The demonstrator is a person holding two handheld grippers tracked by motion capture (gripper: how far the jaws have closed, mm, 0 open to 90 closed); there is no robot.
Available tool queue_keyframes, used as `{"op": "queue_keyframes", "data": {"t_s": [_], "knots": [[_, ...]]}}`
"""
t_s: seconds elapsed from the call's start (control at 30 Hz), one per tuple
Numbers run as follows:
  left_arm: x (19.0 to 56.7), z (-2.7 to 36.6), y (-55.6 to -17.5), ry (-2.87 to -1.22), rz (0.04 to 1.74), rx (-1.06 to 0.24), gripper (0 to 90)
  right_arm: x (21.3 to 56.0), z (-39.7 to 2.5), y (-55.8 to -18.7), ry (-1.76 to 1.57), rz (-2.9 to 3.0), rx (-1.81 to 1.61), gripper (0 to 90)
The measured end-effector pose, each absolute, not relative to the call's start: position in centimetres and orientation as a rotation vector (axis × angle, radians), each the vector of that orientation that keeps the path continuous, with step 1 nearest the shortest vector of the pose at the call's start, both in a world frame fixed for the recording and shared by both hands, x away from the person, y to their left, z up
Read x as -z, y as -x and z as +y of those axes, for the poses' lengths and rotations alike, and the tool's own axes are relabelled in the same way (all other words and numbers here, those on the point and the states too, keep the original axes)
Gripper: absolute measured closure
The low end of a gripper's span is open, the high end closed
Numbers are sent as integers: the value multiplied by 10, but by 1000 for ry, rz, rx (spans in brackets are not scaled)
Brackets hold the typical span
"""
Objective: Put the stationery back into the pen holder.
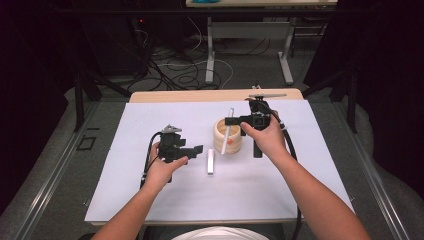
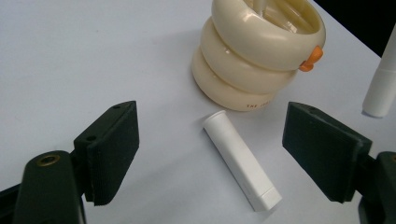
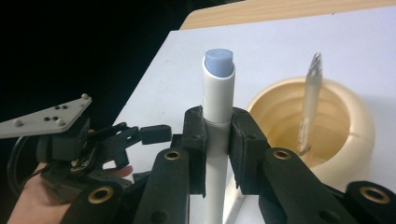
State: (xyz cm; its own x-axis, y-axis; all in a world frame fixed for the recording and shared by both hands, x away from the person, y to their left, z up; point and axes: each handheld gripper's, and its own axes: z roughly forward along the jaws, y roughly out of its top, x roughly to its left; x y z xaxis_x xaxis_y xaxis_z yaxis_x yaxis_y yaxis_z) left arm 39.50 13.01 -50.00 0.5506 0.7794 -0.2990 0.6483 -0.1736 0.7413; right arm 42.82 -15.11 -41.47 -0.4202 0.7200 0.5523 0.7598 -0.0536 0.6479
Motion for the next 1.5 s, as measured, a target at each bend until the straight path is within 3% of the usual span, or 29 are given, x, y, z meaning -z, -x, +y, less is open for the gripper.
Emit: {"op": "queue_keyframes", "data": {"t_s": [0.6, 1.5], "knots": [[501, 132, -396, -1877, 1170, -191, 181, 397, -151, -457, 1763, -2263, 1564, 778], [503, 132, -397, -1876, 1183, -171, 183, 419, -145, -485, 1907, -2393, 1485, 778]]}}
